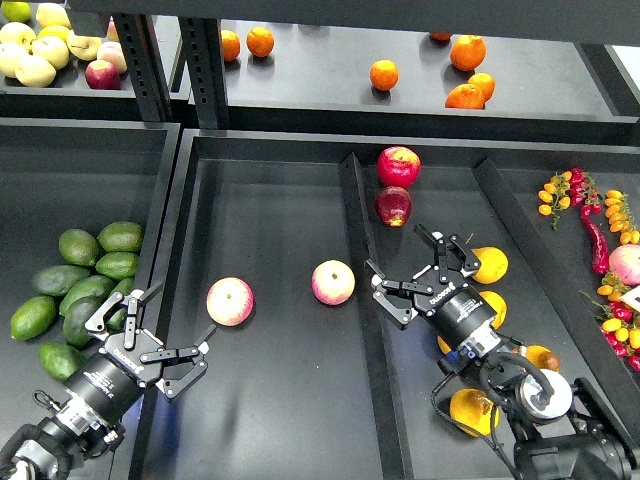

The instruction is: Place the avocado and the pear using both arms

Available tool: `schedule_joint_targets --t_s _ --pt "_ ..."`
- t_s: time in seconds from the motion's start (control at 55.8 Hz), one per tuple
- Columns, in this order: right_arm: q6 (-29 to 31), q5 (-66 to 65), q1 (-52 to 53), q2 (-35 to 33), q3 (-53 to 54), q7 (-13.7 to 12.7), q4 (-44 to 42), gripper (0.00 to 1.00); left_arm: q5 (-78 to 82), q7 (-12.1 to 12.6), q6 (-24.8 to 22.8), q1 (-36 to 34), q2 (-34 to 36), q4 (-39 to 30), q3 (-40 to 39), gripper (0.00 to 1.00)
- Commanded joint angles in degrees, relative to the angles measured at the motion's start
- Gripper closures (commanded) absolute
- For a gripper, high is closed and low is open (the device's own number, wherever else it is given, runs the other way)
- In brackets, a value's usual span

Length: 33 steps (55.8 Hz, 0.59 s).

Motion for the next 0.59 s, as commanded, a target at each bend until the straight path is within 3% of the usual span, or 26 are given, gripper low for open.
schedule_joint_targets --t_s 0.0,0.251,0.574 --pt "2.9 0.0 -1.0 0.0 -2.5 0.0 -0.4 0.01 0.0 0.0 0.0 0.1 0.0 0.2 0.0 0.0" --pt "3.9 0.8 -2.2 0.0 -3.9 0.0 -0.2 0.01 -0.1 0.0 0.0 0.1 0.0 0.7 0.6 0.0" --pt "3.9 3.3 -3.5 0.0 1.2 0.6 7.8 0.01 0.0 0.0 0.0 -2.4 0.0 0.6 1.3 0.01"
